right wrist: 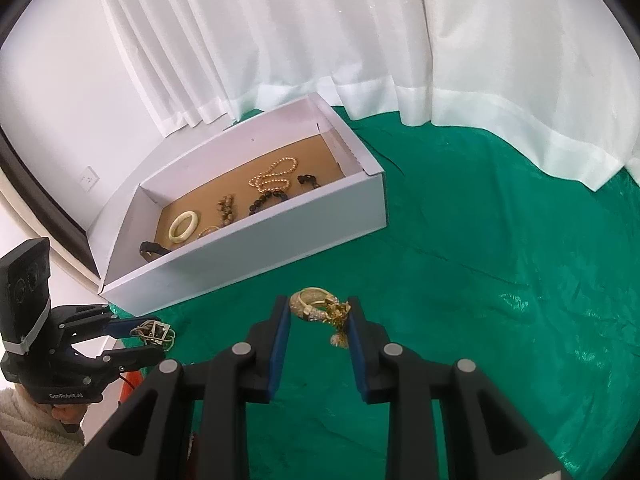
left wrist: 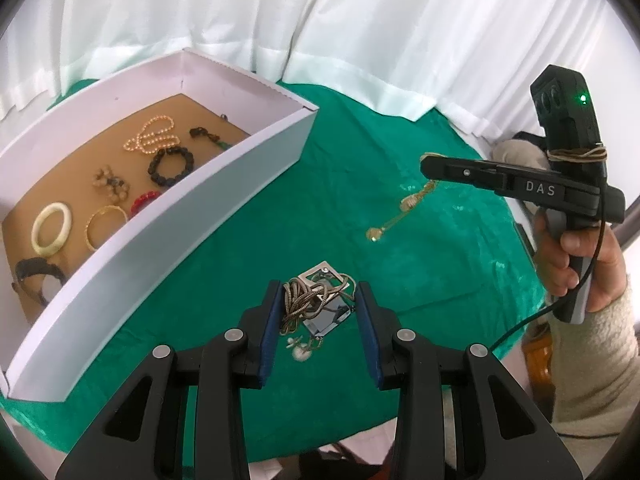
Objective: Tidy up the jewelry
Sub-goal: 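Lift the chain and gold brooch off the cloth with both tools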
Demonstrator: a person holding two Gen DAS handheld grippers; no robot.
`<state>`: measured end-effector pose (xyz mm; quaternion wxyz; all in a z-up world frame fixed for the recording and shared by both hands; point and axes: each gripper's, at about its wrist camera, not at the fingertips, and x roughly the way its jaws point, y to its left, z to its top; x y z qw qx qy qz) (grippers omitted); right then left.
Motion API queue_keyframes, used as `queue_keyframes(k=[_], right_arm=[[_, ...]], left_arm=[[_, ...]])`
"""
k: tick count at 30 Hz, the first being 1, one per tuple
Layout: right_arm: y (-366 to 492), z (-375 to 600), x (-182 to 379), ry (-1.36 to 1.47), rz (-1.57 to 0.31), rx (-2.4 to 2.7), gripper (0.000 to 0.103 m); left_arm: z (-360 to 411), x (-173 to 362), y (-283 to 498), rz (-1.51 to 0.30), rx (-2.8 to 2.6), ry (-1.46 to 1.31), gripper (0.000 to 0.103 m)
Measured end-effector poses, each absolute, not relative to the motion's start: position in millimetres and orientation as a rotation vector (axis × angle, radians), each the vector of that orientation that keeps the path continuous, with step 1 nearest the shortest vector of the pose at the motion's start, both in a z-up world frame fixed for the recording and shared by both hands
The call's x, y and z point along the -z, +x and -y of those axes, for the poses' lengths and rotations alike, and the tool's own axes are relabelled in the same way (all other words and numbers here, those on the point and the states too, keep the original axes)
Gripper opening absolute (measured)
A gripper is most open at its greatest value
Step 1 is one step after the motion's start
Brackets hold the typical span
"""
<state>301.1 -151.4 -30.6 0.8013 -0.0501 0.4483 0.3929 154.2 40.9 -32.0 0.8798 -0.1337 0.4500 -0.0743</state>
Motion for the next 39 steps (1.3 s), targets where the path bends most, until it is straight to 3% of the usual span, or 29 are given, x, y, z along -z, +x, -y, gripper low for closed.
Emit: queue_keyframes(k=[2, 4, 16, 17, 18, 21, 22, 27, 32, 33, 34, 35, 36, 39], right_arm=[[300, 150, 27, -0.110, -0.956, -0.847, 0.028], [299, 149, 25, -0.108, -0.955, -0.852, 0.028], [297, 151, 18, -0.104, -0.941, -0.851, 0.028], [297, 154, 17, -0.101, -0.939, -0.848, 0.028], [297, 155, 16, -0.100, -0.938, -0.846, 0.028], [297, 160, 13, -0.091, -0.930, -0.841, 0.028], [297, 160, 13, -0.089, -0.927, -0.842, 0.028], [295, 162, 13, -0.080, -0.926, -0.848, 0.028], [291, 161, 16, -0.074, -0.933, -0.858, 0.028], [291, 161, 16, -0.074, -0.935, -0.859, 0.028], [290, 161, 17, -0.073, -0.937, -0.862, 0.028], [290, 162, 17, -0.072, -0.938, -0.862, 0.028], [290, 162, 16, -0.071, -0.937, -0.862, 0.028], [289, 166, 12, -0.064, -0.927, -0.862, 0.028]], left_arm=[[-42, 29, 152, -0.931, 0.156, -0.280, 0.033], [-44, 25, 151, -0.927, 0.165, -0.282, 0.012], [-55, 29, 154, -0.939, 0.161, -0.321, 0.009], [-56, 29, 153, -0.941, 0.154, -0.315, 0.012], [-57, 30, 151, -0.945, 0.153, -0.307, 0.022], [-54, 37, 147, -0.963, 0.158, -0.280, 0.066], [-51, 41, 146, -0.973, 0.167, -0.262, 0.074], [-17, 87, 149, -1.069, 0.258, -0.176, 0.078], [10, 141, 165, -1.126, 0.179, -0.050, 0.077], [9, 147, 167, -1.131, 0.160, -0.050, 0.073], [8, 153, 169, -1.137, 0.141, -0.056, 0.059], [8, 159, 169, -1.144, 0.142, -0.068, 0.053], [8, 158, 168, -1.126, 0.133, -0.054, 0.041], [8, 155, 166, -1.125, 0.131, -0.061, 0.039]])
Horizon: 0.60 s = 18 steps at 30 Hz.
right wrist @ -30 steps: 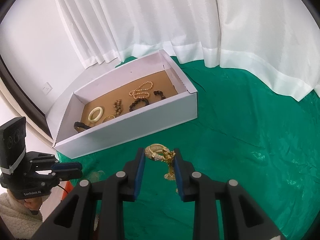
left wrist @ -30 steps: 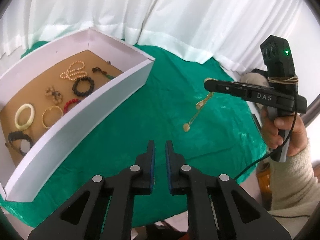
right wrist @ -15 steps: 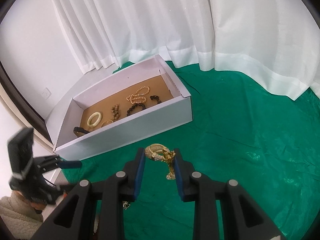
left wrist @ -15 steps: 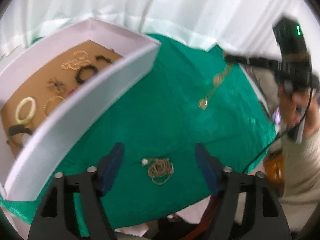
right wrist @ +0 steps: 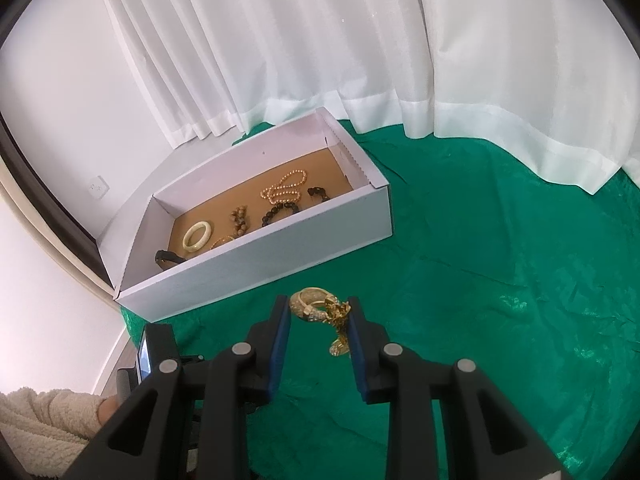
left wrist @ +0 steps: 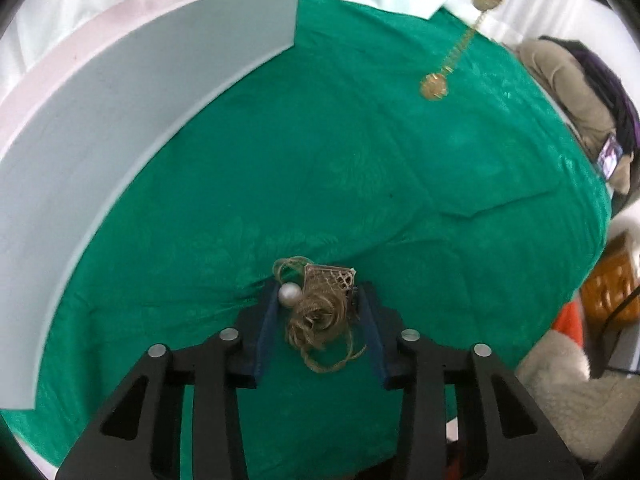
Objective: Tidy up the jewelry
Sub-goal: 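Lift the chain and gold brooch off the cloth with both tools, then carry the chain and gold brooch into the box and open both tools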
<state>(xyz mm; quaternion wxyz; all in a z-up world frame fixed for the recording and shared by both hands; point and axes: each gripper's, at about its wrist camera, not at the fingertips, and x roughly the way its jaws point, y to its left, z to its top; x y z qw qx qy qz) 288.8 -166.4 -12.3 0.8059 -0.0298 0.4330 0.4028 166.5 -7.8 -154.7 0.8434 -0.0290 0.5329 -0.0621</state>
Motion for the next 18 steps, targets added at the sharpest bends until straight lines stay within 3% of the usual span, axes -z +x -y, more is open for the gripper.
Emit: queue_keyframes(k=[7, 18], right_arm=[[292, 173, 5, -0.039, -0.915, -0.854, 0.028], [297, 145, -37, -0.065, -0.860, -0.896, 0.028]], left_arm=[[-18, 117, 160, -1.070, 0.134, -0.217, 0.038], [-86, -8, 134, -0.901, 0.165, -0.357, 0.038]])
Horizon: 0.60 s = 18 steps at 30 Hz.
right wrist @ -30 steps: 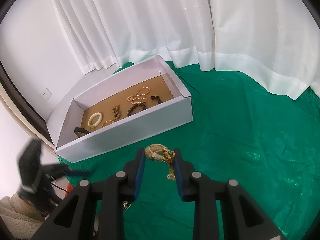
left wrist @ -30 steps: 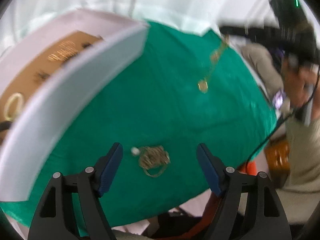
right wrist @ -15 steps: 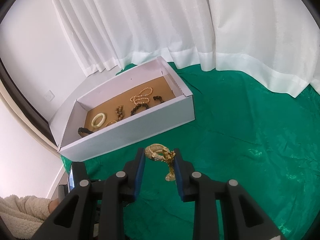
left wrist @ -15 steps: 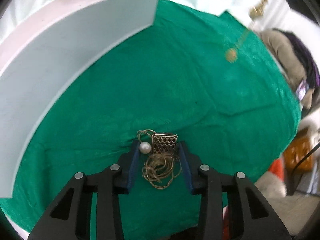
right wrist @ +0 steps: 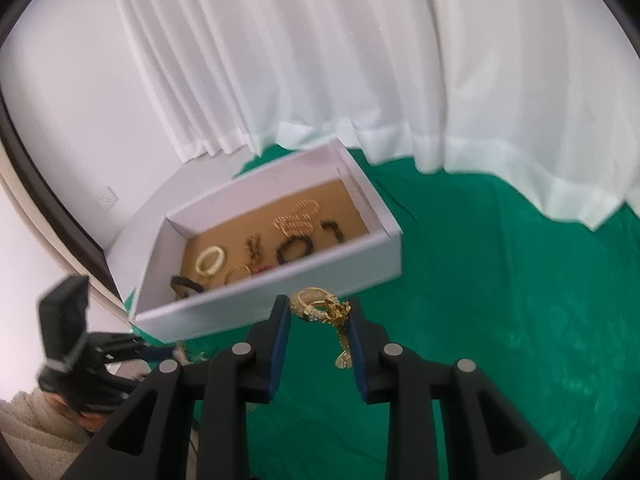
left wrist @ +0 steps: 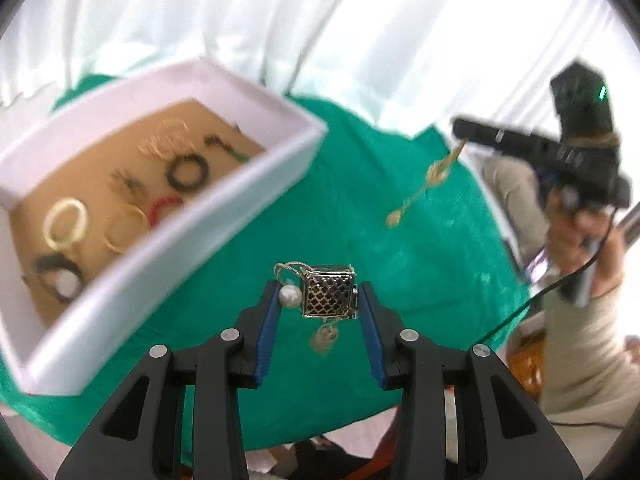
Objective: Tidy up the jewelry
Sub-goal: 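Carry the chain and gold brooch into the box and open both tools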
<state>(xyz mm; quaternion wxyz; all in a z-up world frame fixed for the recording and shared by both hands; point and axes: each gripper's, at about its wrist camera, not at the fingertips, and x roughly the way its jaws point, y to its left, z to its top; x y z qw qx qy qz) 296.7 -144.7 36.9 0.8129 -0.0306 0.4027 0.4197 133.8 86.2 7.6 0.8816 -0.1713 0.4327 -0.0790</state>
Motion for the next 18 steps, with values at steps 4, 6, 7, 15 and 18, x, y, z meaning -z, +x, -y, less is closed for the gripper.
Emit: queue_keyframes(k=[4, 6, 7, 15, 18], right_arm=[[297, 111, -66, -0.073, -0.810, -0.968, 0.028], [299, 86, -79, -0.073, -0.792, -1.011, 0.028], [299, 75, -84, -0.069, -0.788, -1.028, 0.028], [312, -14, -73, -0.048, -0.870, -1.136, 0.028], [312, -50, -55, -0.090, -0.918, -1.161, 0.028]], left_arm=[[-141, -52, 129, -0.841, 0.090, -0.390, 0.039], [-164, -61, 127, -0.825, 0.035, -0.386, 0.039], [-182, -64, 128, -0.816, -0.009, -0.385, 0.039], [-260, -35, 149, -0.858, -0.135, -0.432, 0.039], [-284, -22, 163, -0.865, -0.154, -0.455, 0.039]])
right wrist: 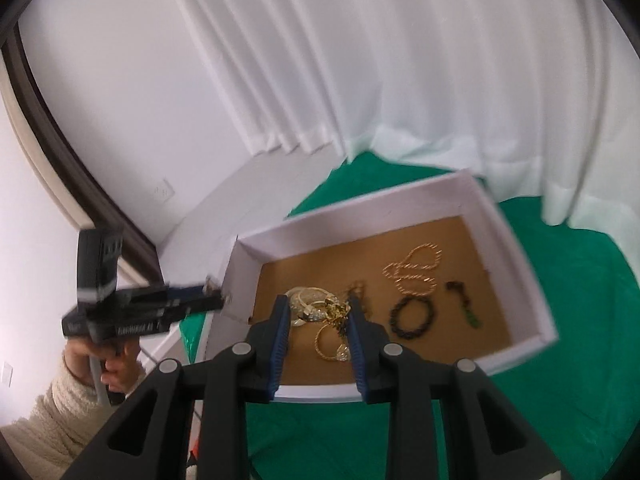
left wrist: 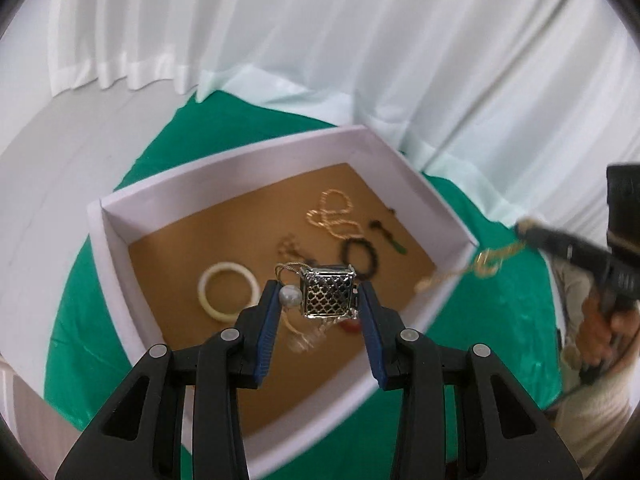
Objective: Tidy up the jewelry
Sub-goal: 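Carry the chain and gold brooch into the box and open both tools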
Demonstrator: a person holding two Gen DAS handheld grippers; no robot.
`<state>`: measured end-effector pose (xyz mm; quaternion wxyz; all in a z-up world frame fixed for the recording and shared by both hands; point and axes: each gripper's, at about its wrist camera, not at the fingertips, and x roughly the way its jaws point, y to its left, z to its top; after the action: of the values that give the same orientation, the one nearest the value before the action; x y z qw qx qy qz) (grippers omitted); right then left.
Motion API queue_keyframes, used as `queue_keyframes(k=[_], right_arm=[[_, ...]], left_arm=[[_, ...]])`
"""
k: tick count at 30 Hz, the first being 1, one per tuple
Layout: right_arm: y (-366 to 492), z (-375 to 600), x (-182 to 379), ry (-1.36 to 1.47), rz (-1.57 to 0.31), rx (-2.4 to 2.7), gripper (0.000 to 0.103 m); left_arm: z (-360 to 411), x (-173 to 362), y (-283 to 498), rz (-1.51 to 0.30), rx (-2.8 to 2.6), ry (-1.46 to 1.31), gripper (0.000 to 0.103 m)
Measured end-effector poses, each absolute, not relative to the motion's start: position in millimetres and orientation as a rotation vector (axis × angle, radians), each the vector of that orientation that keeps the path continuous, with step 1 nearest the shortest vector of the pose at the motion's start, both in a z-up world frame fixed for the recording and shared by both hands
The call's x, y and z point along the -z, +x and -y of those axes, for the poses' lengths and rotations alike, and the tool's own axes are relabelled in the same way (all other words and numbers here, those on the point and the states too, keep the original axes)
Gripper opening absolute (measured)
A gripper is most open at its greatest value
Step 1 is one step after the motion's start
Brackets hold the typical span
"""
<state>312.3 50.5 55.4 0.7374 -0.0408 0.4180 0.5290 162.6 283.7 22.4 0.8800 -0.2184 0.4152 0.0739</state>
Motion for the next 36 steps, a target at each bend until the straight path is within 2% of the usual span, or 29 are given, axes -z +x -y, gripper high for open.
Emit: queue_keyframes(k=[11, 19, 29, 30, 31, 32, 33, 36], right_arm=[[293, -144, -3, -0.227, -1.044, -1.232, 0.028], [284, -204, 1, -0.302, -1.008, -1.254, 0.028], [291, -254, 42, -0.395, -1.018, -1.189, 0.029], [293, -258, 48, -0.406, -1.029, -1.173, 0.030], [296, -260, 55, -0.418, -1.047, -1.155, 0.034], [299, -258, 62, -0.418, -1.068, -1.137, 0.053], [301, -254, 65, -0.409, -1.073, -1.125, 0.066], [304, -237, 67, -0.375, -1.074, -1.088, 0.067]], left_arm=[[-349, 6, 204, -0.893, -0.207, -0.516, 0.039], [-385, 35, 217, -0.925, -0.287, -0.504, 0.039], [-405, 78, 220, -0.982, -0.380, -0.481, 0.041], [-405, 80, 219, -0.988, -0.392, -0.480, 0.048], [-405, 81, 217, -0.994, -0.399, -0.478, 0.062], [-402, 80, 214, -0.992, -0.406, -0.466, 0.067], [-398, 76, 210, -0.981, -0.414, -0.439, 0.074], [-381, 63, 199, -0.950, -0.445, -0.355, 0.087]])
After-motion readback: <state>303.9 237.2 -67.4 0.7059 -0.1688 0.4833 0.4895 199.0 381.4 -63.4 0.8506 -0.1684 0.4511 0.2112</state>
